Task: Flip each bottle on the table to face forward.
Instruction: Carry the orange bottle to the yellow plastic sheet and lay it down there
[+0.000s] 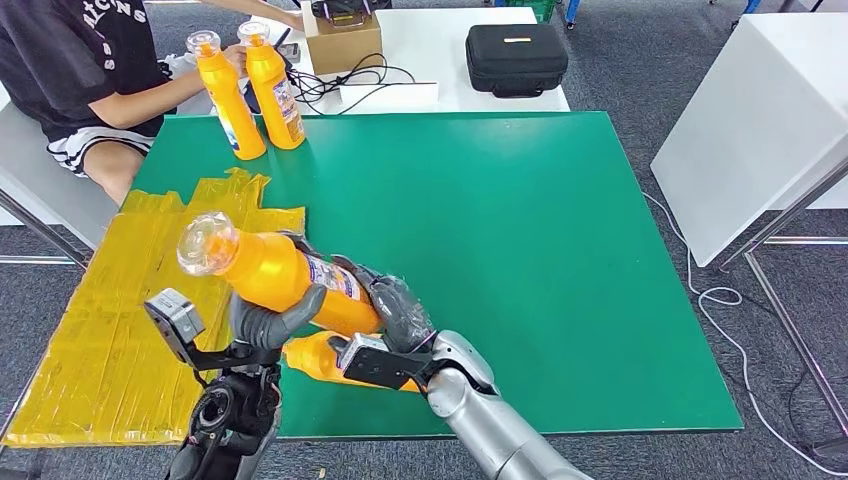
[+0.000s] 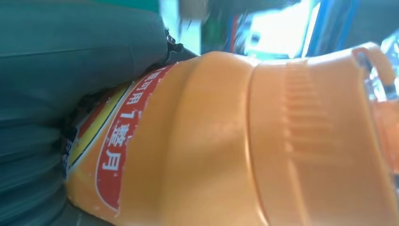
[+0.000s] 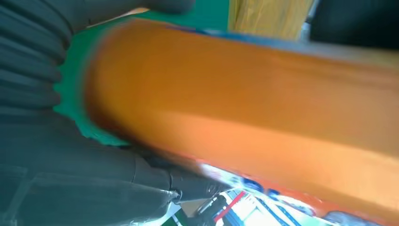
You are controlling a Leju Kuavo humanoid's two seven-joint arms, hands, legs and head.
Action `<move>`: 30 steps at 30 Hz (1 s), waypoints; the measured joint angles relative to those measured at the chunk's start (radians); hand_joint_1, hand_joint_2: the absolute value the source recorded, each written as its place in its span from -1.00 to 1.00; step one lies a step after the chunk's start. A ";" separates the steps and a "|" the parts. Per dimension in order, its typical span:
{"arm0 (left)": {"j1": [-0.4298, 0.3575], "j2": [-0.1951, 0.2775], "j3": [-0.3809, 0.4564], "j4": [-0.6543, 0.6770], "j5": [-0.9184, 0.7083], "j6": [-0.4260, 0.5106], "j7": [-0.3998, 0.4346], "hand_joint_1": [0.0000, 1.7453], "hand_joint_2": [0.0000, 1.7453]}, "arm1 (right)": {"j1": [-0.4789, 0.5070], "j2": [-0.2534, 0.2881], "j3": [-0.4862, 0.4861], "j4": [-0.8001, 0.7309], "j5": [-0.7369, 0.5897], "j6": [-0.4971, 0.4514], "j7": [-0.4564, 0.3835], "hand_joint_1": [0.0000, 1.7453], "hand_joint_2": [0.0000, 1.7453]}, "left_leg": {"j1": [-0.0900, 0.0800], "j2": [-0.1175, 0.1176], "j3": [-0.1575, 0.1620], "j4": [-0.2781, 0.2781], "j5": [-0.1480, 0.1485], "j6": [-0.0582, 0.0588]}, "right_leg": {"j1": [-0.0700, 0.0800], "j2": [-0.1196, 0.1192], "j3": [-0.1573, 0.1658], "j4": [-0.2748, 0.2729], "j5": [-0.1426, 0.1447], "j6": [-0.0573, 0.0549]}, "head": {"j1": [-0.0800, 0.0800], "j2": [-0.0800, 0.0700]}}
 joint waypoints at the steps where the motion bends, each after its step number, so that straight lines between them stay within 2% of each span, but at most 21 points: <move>1: -0.004 0.000 0.000 -0.007 -0.023 0.025 -0.006 1.00 1.00 | 0.002 -0.002 0.000 -0.006 0.000 -0.003 0.001 -1.00 1.00 | 0.000 0.000 0.000 0.000 0.000 0.000 | 0.000 0.000 0.000 0.000 0.000 0.000 | 0.000 0.000; 5: -0.022 0.000 0.013 -0.031 -0.084 0.103 -0.025 1.00 1.00 | 0.021 -0.015 -0.001 -0.035 0.000 -0.016 0.002 -1.00 1.00 | 0.000 0.000 0.000 0.000 0.000 0.000 | 0.000 0.000 0.000 0.000 0.000 0.000 | 0.000 0.000; 7: -0.030 0.001 0.025 -0.046 -0.170 0.201 -0.047 1.00 1.00 | 0.046 -0.023 -0.004 -0.068 -0.003 -0.037 0.000 -1.00 1.00 | 0.000 0.000 0.000 0.000 0.000 0.000 | 0.000 0.000 0.000 0.000 0.000 0.000 | 0.000 0.000; 13: -0.031 0.032 0.069 -0.103 -0.547 0.547 -0.051 1.00 1.00 | 0.203 -0.064 -0.035 -0.305 -0.021 -0.153 -0.032 -1.00 1.00 | 0.000 -0.001 -0.001 0.000 -0.001 0.000 | 0.000 0.000 0.000 0.000 0.000 0.000 | 0.000 0.000; 15: -0.024 0.050 0.078 -0.113 -0.702 0.635 -0.015 1.00 1.00 | 0.255 -0.080 -0.039 -0.396 -0.033 -0.202 -0.048 -1.00 1.00 | 0.000 0.000 -0.001 0.000 -0.001 0.000 | 0.000 0.000 -0.001 0.000 -0.001 0.000 | 0.000 0.000; 17: -0.018 0.066 0.087 -0.117 -0.902 0.685 0.047 1.00 1.00 | 0.295 -0.095 -0.040 -0.472 -0.046 -0.240 -0.055 -1.00 1.00 | 0.000 -0.001 -0.001 0.000 -0.001 0.000 | 0.000 0.000 -0.001 0.000 -0.001 0.000 | 0.000 0.000; 21: -0.043 0.106 0.097 -0.098 -1.370 0.671 0.274 1.00 1.00 | 0.342 -0.130 -0.030 -0.574 -0.058 -0.283 -0.055 -1.00 1.00 | 0.000 0.000 -0.001 0.000 0.000 -0.001 | 0.000 0.000 -0.001 0.000 0.000 -0.001 | 0.000 0.000; 23: -0.076 0.131 0.096 -0.069 -1.518 0.638 0.386 1.00 1.00 | 0.350 -0.145 -0.019 -0.598 -0.063 -0.293 -0.053 -1.00 1.00 | 0.000 0.000 0.000 0.000 0.000 -0.001 | 0.000 0.000 -0.001 0.000 0.001 -0.002 | 0.000 0.000; 26: -0.128 0.154 0.095 -0.020 -1.623 0.547 0.493 1.00 1.00 | 0.351 -0.161 -0.004 -0.610 -0.075 -0.298 -0.047 -1.00 1.00 | 0.000 0.000 0.000 0.000 0.001 -0.002 | 0.000 0.000 0.000 0.000 0.002 -0.003 | 0.000 0.000; 30: -0.181 0.173 0.093 0.039 -1.660 0.460 0.541 1.00 1.00 | 0.349 -0.174 0.009 -0.610 -0.085 -0.298 -0.044 -1.00 1.00 | 0.000 0.000 0.000 0.000 0.002 -0.002 | 0.001 0.000 0.000 0.000 0.002 -0.003 | 0.000 0.000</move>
